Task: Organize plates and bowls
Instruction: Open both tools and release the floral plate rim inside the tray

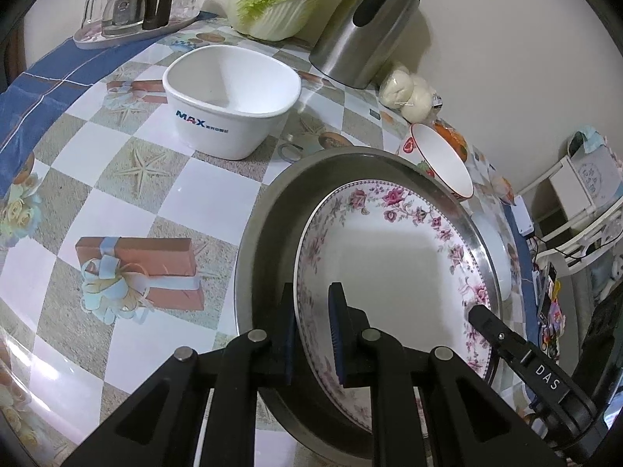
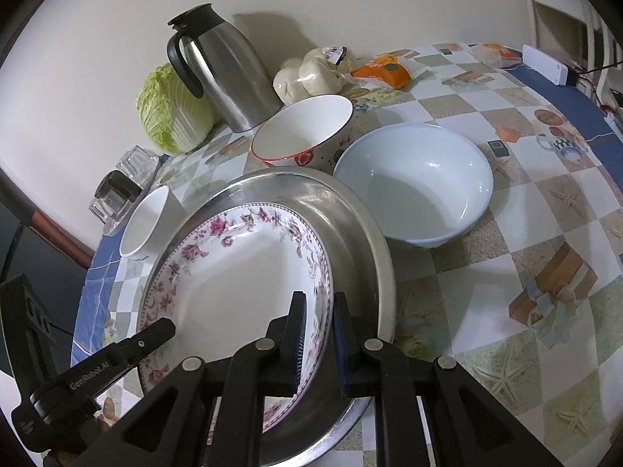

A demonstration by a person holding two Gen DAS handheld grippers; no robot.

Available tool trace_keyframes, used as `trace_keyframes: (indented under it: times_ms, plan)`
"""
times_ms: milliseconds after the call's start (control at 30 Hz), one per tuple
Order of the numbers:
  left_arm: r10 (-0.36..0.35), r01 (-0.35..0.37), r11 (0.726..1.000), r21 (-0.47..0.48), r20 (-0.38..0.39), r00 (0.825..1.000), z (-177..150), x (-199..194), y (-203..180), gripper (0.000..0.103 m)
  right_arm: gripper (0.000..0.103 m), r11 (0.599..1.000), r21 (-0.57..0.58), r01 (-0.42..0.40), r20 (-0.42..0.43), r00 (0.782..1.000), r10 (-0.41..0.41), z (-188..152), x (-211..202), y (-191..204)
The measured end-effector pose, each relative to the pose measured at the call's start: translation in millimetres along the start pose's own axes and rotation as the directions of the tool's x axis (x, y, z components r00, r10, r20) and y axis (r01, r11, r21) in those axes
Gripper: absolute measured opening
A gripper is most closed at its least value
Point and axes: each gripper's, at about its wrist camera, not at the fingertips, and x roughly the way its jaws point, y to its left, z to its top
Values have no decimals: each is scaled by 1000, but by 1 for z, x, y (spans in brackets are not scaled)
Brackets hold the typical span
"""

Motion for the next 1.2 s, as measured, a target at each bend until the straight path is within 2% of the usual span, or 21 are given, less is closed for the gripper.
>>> trace_keyframes:
  times_ms: [600, 833, 967, 1000, 1033, 1067, 1200]
  plan:
    - [9, -8, 999, -46, 25, 1000, 6, -4, 11, 15, 19, 999, -33, -14, -15, 1000, 13, -1, 3, 4]
    - [51, -51, 999, 2, 31, 998, 4, -3, 4, 15, 20, 1000, -26, -10, 2, 1000, 10, 0, -2, 3]
    - [46, -46, 999, -2, 32, 998, 3, -3, 5, 15, 20, 1000, -22, -10, 11, 1000, 10, 0, -5, 3]
    - [45, -45, 999, -3, 33, 998, 3, -3, 5, 15, 22, 1000, -22, -4, 23, 1000, 5, 1, -7, 3]
    - [46, -45, 999, -3, 33, 998, 3, -3, 5, 15, 31, 1000, -25, 7, 38, 999, -6, 1, -9, 4]
    - [46, -46, 999, -2, 33, 998, 3, -3, 5, 15, 35, 1000, -26, 12, 54, 998, -11, 2, -13, 4]
    - [45, -45, 999, -1, 31, 998, 2, -3, 4, 15, 36, 1000, -26, -13, 75, 997, 15, 4, -20, 5]
